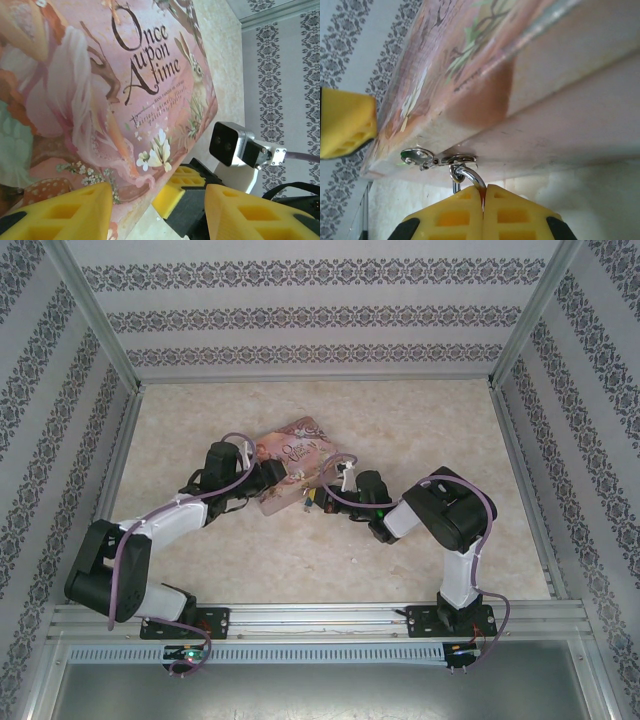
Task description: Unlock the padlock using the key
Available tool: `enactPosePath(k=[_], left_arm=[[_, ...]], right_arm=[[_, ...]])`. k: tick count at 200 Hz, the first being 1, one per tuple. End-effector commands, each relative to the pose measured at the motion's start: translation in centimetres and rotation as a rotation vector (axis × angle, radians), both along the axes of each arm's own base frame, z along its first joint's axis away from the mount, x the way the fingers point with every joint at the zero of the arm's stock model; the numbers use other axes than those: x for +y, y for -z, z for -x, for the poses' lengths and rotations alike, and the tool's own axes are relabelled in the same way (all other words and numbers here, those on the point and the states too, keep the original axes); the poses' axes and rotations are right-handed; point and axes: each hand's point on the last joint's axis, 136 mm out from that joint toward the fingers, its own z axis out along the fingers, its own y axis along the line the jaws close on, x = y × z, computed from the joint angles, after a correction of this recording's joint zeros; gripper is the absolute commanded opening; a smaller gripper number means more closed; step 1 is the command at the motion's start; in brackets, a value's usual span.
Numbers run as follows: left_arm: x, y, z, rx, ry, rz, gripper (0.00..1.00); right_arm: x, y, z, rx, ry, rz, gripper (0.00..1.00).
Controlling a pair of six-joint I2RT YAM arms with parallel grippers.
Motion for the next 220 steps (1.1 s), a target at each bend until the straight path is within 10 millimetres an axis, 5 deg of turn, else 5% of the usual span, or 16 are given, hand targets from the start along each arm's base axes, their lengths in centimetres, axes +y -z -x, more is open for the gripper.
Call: enactPosePath(k=[1, 154, 220], left_arm=[[-0.6, 3.1, 2.4, 0.130, 0.010, 0.002, 0.52], [-1.4, 1.6, 1.6, 0.095, 0.007, 0.037, 0.54], [-1.6, -1.3, 1.4, 0.033, 0.022, 0.064, 0.60]], right_arm=[[0.3, -2.5, -1.1, -0.043, 0.069, -0.094, 0.00], [0.6, -4.3, -4.3, 0.035, 0.260, -0.228, 0.00], [-1.4, -5.1, -5.2, -0.003, 0.324, -0.211, 0.00]])
